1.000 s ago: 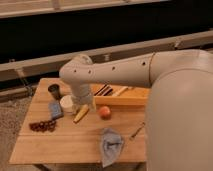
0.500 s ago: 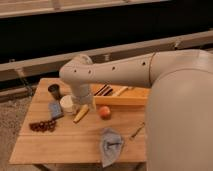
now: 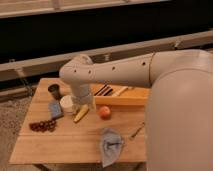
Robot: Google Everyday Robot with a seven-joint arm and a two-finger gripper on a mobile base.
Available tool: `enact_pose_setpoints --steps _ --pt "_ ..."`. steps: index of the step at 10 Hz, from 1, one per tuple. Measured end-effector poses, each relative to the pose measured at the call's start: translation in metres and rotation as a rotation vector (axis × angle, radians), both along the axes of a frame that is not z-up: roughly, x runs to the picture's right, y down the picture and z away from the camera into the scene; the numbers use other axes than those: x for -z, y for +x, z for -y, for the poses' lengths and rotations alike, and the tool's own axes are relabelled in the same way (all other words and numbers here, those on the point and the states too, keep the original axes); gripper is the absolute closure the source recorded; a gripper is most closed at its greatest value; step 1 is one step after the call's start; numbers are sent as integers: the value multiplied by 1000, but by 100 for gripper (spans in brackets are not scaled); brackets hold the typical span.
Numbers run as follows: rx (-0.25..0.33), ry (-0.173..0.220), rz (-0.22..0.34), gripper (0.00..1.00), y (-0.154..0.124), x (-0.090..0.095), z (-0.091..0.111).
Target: Place banana in paper cup
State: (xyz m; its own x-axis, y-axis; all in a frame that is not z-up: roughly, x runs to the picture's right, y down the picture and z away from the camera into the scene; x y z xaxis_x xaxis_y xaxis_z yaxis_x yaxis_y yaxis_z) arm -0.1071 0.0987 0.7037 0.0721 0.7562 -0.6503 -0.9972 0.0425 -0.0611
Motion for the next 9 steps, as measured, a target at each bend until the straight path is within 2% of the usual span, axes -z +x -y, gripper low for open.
enact_pose_setpoints --steps 7,9 --pt "-1 -3 1 35 0 -1 -1" --pt "-14 -16 5 35 -8 -12 -8"
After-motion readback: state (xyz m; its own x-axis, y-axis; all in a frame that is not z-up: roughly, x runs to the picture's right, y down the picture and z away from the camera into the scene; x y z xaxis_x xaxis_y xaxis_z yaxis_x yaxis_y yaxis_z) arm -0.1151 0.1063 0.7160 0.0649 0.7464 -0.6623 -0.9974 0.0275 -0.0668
